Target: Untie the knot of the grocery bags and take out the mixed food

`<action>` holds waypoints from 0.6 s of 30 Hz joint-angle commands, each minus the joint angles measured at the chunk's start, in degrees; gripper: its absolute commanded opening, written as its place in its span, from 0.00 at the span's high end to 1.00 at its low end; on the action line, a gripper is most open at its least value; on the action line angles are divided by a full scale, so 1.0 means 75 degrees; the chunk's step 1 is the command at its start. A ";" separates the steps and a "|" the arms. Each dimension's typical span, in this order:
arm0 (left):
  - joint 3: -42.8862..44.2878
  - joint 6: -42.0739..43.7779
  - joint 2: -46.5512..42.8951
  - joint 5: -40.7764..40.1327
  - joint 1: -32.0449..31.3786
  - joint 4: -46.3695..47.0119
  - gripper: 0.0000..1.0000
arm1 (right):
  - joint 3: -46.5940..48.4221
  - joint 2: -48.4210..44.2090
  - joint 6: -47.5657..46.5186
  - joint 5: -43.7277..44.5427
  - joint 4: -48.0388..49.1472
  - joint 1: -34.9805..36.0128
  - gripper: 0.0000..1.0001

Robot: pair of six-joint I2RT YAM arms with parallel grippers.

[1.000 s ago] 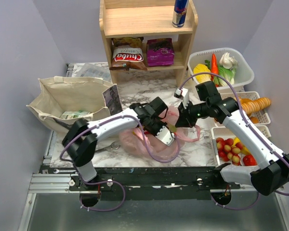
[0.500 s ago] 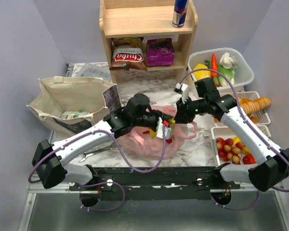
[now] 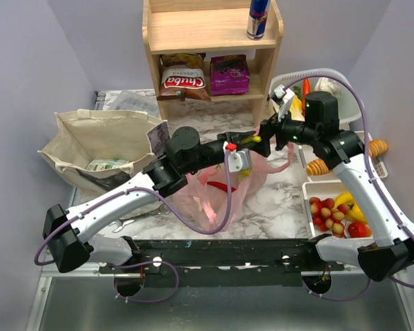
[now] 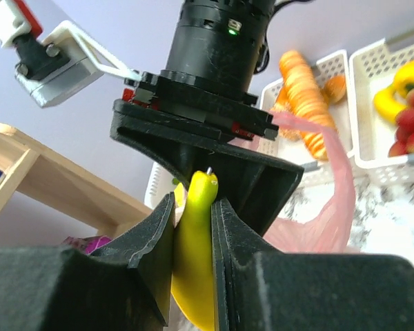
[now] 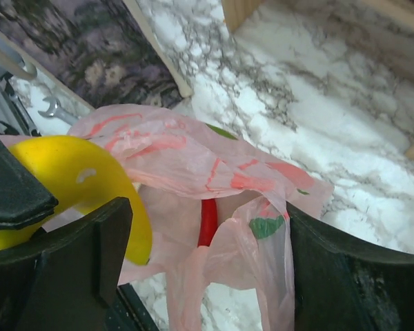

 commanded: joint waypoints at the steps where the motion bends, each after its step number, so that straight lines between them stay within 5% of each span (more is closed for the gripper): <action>1: 0.0773 -0.1391 -0.0129 -0.0562 0.0568 -0.0291 1.00 | -0.0065 -0.0637 0.0012 -0.1187 -0.0044 0.0205 0.14; 9: 0.1207 -0.3038 -0.0058 0.1159 0.1379 -0.1542 1.00 | -0.0078 -0.0574 0.0295 -0.0518 -0.0052 0.0205 0.13; 18: 0.1881 -0.4152 0.0147 -0.0021 0.1484 -0.1706 1.00 | 0.0069 -0.0612 0.0853 -0.1942 0.0608 0.0208 0.10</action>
